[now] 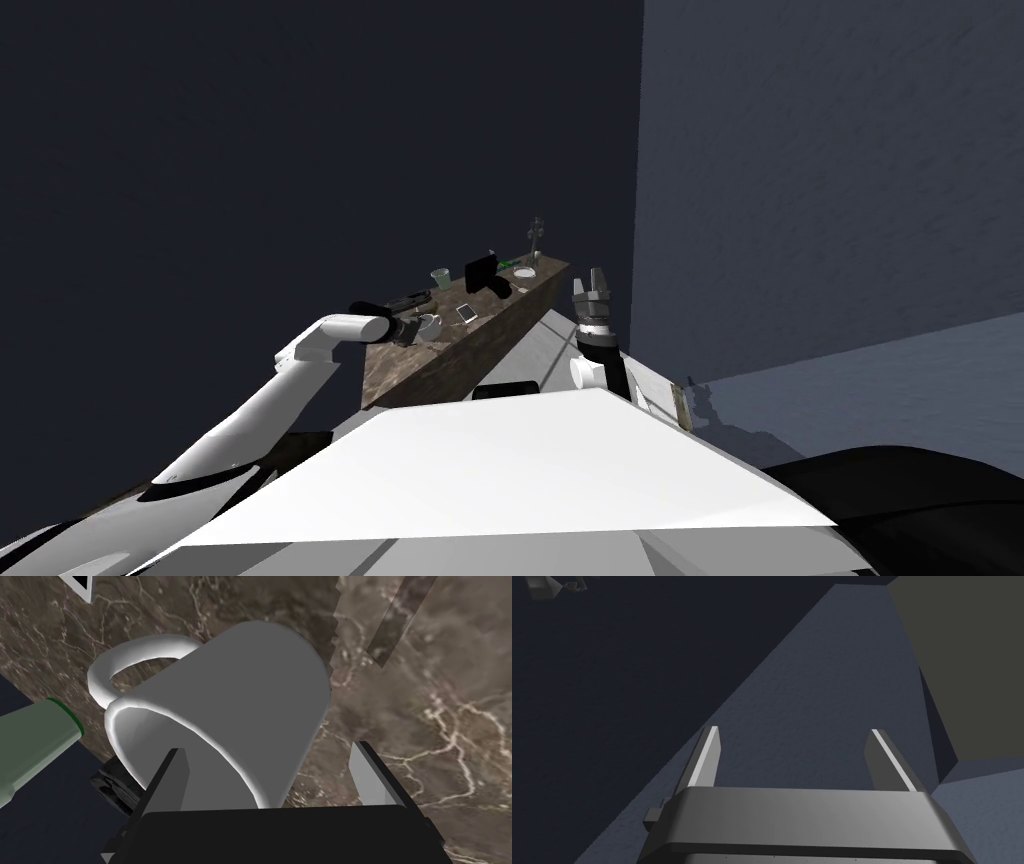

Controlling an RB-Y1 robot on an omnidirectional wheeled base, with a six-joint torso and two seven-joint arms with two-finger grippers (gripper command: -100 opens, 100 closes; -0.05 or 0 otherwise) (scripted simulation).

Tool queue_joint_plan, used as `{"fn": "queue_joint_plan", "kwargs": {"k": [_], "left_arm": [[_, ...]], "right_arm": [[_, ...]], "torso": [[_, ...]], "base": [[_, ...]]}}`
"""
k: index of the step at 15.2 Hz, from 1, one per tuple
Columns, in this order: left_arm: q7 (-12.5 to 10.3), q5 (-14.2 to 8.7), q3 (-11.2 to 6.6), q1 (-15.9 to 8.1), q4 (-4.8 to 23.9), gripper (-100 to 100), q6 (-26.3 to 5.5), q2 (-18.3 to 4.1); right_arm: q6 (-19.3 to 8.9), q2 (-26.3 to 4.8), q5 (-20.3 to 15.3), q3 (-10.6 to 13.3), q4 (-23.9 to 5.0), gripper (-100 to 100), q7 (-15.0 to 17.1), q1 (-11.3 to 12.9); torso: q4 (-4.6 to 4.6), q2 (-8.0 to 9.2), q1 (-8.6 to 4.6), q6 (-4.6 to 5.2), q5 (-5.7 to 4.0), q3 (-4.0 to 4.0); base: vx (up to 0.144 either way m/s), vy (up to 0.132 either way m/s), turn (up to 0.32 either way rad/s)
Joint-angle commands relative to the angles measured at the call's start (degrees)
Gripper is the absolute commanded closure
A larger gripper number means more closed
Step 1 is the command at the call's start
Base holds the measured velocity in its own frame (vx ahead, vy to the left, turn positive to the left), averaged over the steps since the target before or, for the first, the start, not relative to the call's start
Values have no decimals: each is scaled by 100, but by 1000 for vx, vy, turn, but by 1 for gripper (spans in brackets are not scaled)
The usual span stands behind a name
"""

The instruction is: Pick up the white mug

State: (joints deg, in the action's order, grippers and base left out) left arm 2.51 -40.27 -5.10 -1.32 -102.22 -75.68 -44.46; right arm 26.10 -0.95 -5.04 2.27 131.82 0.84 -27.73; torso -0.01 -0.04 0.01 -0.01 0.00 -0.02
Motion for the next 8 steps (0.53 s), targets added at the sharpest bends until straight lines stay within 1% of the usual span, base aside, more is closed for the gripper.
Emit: {"fn": "queue_joint_plan", "kwargs": {"k": [1,2,4,5,7,8], "left_arm": [[3,-31,-17,-1,-7,-100,-173,-24],[15,-154,-39,-109,91,-100,-372,-119],[15,-154,-39,-109,91,-100,-540,-119],[26,-271,-61,-212,185,-100,-711,-208],[26,-271,-61,-212,185,-100,-891,-208],[37,-382,-81,-310,274,-100,-1043,-291]], "right_arm": [[0,0,0,0,0,0,0,0],[0,0,0,0,0,0,0,0],[0,0,0,0,0,0,0,0],[0,0,0,0,0,0,0,0],[0,0,0,0,0,0,0,0],[0,0,0,0,0,0,0,0]], "torso": [[0,0,0,0,0,0],[0,1,0,-2,0,1],[0,0,-1,2,-1,0],[0,1,0,0,0,0],[0,-1,0,1,0,0],[0,-1,1,-1,0,0]], "base": [[0,0,0],[5,-2,-79],[6,2,-79],[8,1,-114],[9,4,-70],[9,3,-73]]}}
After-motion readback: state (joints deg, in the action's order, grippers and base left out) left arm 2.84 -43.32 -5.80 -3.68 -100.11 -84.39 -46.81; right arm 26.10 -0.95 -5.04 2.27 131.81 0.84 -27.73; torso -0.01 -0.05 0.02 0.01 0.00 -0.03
